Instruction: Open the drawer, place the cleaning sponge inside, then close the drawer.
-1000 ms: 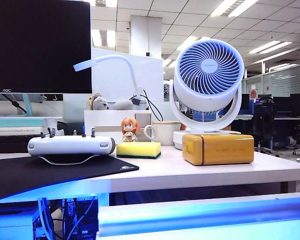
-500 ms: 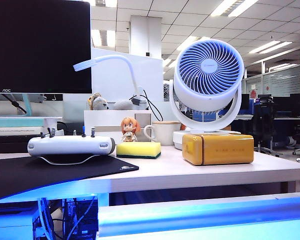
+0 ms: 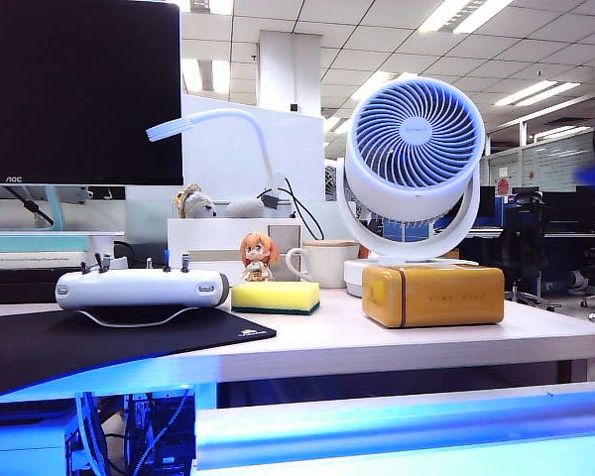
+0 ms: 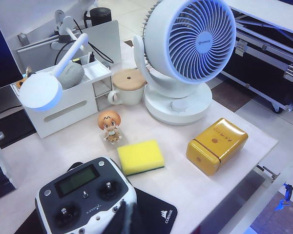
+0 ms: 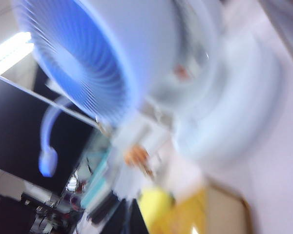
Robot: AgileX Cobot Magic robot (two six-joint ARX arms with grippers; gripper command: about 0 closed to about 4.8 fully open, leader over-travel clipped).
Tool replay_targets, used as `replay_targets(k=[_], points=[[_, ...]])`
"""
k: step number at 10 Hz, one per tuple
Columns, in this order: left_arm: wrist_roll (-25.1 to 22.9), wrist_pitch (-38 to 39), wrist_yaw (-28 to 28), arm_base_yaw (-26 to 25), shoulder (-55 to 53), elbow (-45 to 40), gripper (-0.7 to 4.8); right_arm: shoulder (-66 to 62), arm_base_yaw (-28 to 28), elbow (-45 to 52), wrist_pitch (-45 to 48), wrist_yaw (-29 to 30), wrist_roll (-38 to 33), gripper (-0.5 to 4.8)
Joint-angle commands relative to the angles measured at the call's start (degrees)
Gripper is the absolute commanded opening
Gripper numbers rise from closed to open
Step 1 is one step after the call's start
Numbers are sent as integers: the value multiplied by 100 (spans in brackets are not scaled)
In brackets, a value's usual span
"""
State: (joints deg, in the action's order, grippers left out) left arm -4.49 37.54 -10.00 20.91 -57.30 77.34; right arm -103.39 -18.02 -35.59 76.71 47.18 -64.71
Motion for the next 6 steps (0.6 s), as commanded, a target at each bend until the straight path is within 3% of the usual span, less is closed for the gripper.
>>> replay_targets(k=[1,4,6], points=[[-20,-37,-17,2,13,26,-6,1060,7,-487,-2079,-341,1397,-5],[-20,-50,-15,2,13,26,-6,2238,254,-1482,-7160,-1056,4986,-5],[-20,-98,-15,2,13,26,-6,2245,684,-1541,-8695,-1613,5980,-5]])
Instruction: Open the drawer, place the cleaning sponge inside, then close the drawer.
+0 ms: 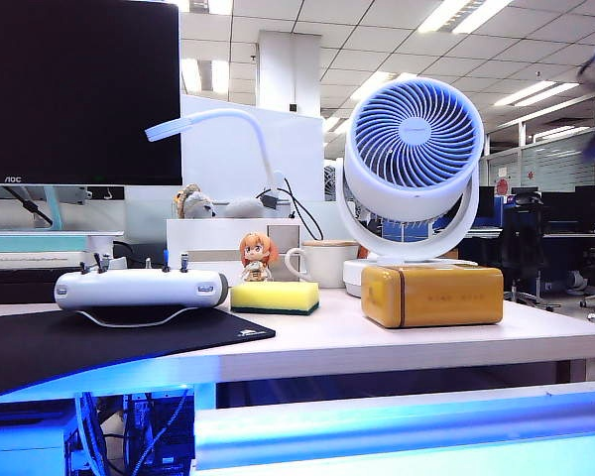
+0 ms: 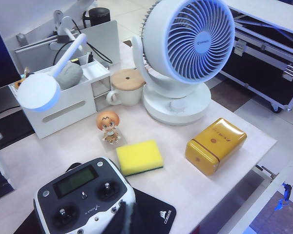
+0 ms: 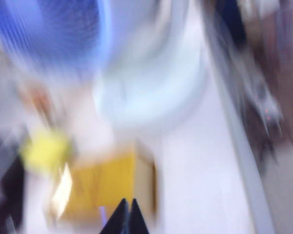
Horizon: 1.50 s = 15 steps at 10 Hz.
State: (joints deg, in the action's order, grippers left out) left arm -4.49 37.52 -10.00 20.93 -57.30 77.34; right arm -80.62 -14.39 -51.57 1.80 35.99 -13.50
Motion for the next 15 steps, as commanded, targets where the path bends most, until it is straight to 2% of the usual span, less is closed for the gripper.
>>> replay_targets(k=[1,5,9,12,15], points=[[-20,-98,-15,0,13,26,-6,-85,455,210,-1290,-678,920,-5],[-20,-94,-26,0,17,26,-6,-494,798,527,-1349,-1342,1185,-5],[-20,-94,-24,-2,20,26,-6,-1095,800,529,-1388,-1425,1458,-5],[-20,-103,-13,0,15,26,-6,-1480,1217,527,-1394,-1814,1659,-5],[-22,-103,-13,-2,15,26,-6,-1657,1285,527,-1397,-1978,1663,-5]])
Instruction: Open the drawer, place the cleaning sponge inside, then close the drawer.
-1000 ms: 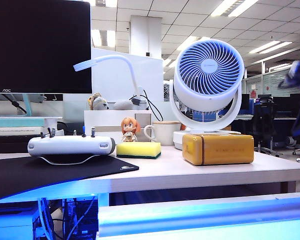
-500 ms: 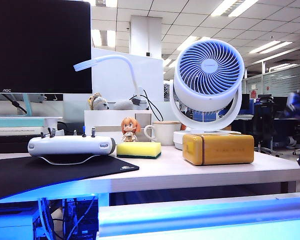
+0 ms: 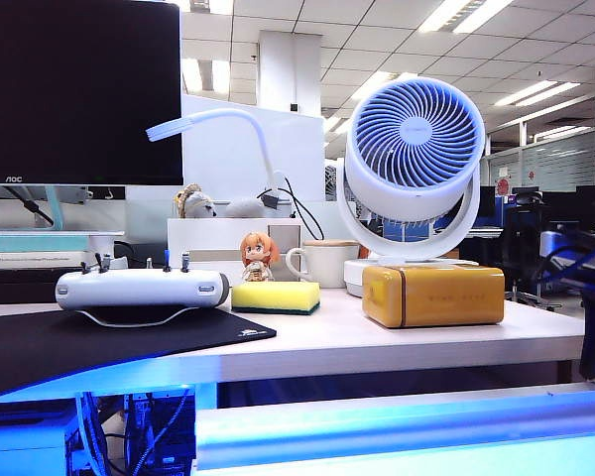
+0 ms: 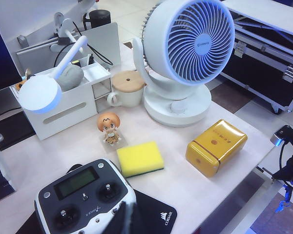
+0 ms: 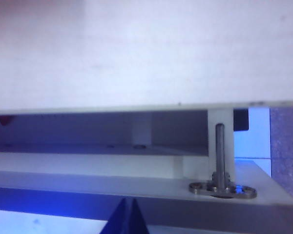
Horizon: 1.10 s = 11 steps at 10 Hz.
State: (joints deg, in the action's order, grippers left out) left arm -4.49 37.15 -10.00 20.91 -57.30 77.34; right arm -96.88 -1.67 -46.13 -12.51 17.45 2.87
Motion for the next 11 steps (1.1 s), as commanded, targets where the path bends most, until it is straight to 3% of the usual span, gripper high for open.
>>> replay_targets(k=[1,11], points=[[-22,-66,-13,2,15,26,-6,-59,13,-15,31,-127,28,-5],[-22,-63,-13,0,15,26,-6,-81,15,-15,-894,-254,350,-5]])
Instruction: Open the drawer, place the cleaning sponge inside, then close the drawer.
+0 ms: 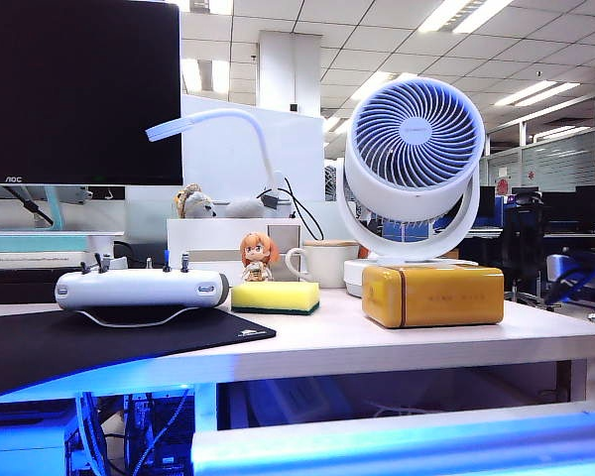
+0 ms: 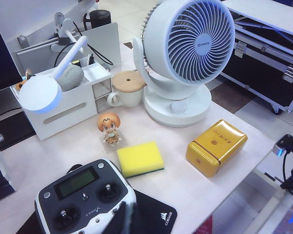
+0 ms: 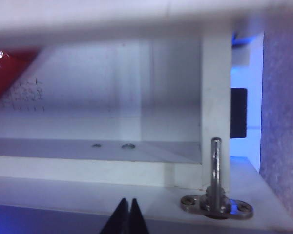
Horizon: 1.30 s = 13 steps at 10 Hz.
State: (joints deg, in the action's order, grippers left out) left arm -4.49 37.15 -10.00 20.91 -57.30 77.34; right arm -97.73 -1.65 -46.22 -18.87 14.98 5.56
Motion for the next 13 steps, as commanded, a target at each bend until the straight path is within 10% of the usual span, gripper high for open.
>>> replay_targets(k=[1,13], points=[[-22,-63,-13,0,15,26,-6,4,13,-7,-308,-7,92,-5],[-24,-127,-13,0,17,26,-6,35,13,417,-1458,-269,238,-5]])
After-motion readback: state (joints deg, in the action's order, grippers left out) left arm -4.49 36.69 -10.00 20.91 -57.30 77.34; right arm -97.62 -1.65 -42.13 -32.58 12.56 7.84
